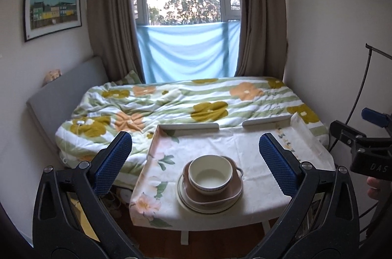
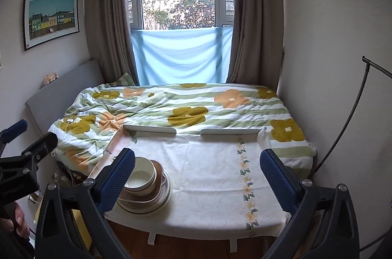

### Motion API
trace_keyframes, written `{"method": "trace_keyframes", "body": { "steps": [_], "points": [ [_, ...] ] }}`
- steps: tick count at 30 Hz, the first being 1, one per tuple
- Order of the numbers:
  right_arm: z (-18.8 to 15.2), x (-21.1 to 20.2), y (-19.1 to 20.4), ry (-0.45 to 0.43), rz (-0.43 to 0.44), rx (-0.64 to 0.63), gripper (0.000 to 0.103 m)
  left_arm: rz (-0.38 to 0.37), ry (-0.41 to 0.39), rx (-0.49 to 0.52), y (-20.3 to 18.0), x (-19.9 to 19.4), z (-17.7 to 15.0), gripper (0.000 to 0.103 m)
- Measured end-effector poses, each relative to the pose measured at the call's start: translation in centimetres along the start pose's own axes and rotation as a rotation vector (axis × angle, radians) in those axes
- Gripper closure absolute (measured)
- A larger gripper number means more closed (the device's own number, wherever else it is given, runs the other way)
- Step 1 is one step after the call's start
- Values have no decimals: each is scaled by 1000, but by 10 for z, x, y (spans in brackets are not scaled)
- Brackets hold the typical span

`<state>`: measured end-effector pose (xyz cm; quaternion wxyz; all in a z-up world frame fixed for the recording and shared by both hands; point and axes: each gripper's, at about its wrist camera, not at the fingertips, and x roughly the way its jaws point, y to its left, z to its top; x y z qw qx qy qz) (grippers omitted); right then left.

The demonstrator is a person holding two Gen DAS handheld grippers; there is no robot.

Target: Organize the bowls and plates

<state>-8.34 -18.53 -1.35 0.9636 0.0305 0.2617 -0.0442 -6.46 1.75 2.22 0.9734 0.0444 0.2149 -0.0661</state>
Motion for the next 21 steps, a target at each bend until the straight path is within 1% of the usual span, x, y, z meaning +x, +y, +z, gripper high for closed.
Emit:
{"method": "trace_keyframes", "body": {
  "steps": [6, 21],
  "points": [
    [-2, 2, 1, -2, 0, 3, 2, -1, -12, -6, 0, -1, 1, 0],
    [-1, 2, 0, -2, 2, 5, 2, 4, -8, -7, -1, 0, 0, 0]
  ]
}}
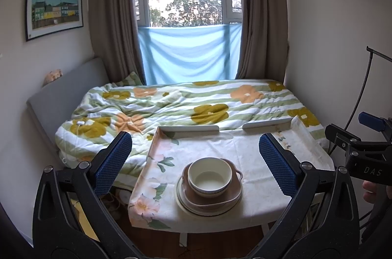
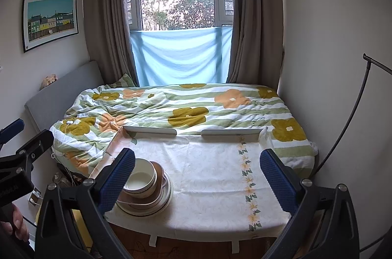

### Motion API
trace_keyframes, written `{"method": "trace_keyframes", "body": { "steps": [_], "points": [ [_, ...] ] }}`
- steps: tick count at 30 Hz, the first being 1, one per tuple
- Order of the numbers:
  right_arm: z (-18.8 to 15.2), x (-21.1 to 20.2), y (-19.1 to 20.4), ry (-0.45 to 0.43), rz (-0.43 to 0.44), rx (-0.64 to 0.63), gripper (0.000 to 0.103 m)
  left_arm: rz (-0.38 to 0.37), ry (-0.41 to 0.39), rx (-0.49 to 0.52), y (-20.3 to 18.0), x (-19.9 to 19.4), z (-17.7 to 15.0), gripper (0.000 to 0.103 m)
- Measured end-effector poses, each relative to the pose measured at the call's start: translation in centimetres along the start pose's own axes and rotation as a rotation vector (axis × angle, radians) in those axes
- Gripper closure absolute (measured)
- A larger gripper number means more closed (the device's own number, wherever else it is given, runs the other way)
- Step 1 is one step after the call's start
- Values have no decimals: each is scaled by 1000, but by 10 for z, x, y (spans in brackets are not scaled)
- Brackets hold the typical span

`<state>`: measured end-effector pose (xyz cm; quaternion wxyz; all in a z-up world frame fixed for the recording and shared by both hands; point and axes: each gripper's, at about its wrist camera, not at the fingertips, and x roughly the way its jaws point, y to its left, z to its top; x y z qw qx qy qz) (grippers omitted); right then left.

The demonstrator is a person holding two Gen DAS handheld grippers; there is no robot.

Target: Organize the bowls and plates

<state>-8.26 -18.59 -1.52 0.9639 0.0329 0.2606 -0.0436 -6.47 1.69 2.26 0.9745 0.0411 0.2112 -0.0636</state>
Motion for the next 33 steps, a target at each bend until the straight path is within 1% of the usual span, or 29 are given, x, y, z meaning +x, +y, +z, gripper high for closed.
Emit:
{"method": "trace_keyframes", "body": {
  "steps": [17, 28, 33],
  "points": [
    [-5, 4, 0, 8, -6, 0, 2, 1, -1, -3, 3, 0, -1, 0],
    [-6, 5, -1, 11, -7, 1, 2, 13, -12, -15, 2, -3, -6, 0],
    [-7, 4, 0, 9, -7, 3, 2, 31, -15, -15, -1, 0, -6, 0]
  ]
}}
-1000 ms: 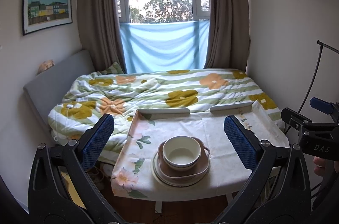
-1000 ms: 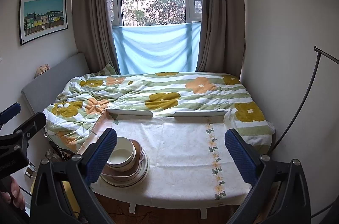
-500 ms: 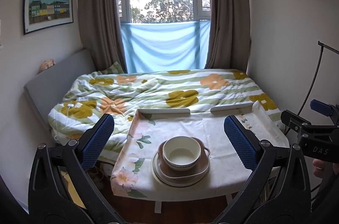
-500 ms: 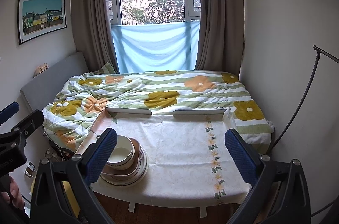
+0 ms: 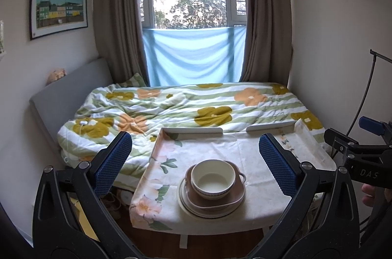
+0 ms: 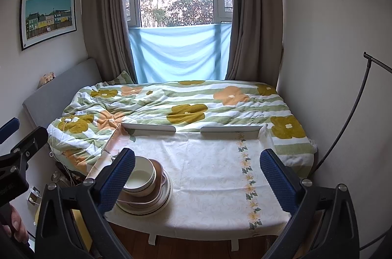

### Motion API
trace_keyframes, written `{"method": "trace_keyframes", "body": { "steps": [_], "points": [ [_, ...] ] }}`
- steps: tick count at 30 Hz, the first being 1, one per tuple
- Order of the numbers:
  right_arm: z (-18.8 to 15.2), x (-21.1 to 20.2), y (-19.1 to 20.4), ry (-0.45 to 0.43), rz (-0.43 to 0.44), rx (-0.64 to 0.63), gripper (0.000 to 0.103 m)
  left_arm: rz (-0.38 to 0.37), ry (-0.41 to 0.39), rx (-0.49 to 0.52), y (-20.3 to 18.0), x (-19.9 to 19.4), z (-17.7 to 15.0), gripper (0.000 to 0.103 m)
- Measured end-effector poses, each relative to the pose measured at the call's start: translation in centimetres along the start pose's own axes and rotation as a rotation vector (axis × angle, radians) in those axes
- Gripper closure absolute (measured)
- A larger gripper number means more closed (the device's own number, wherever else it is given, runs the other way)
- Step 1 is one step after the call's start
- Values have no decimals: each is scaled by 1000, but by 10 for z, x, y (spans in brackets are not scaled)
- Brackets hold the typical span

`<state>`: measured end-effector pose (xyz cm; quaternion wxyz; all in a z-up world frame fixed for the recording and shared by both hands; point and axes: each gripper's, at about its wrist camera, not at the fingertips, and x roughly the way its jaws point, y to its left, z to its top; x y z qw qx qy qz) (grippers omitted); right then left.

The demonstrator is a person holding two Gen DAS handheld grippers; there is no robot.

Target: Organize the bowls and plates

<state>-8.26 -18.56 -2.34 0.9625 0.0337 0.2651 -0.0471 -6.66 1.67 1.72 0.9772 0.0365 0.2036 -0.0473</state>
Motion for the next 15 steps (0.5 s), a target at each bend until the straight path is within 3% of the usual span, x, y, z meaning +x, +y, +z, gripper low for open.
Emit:
{"method": "trace_keyframes", "body": {
  "steps": [15],
  "points": [
    [1, 23, 4, 42, -8, 5, 2, 7, 0, -9, -3, 23, -1, 0]
  ]
}}
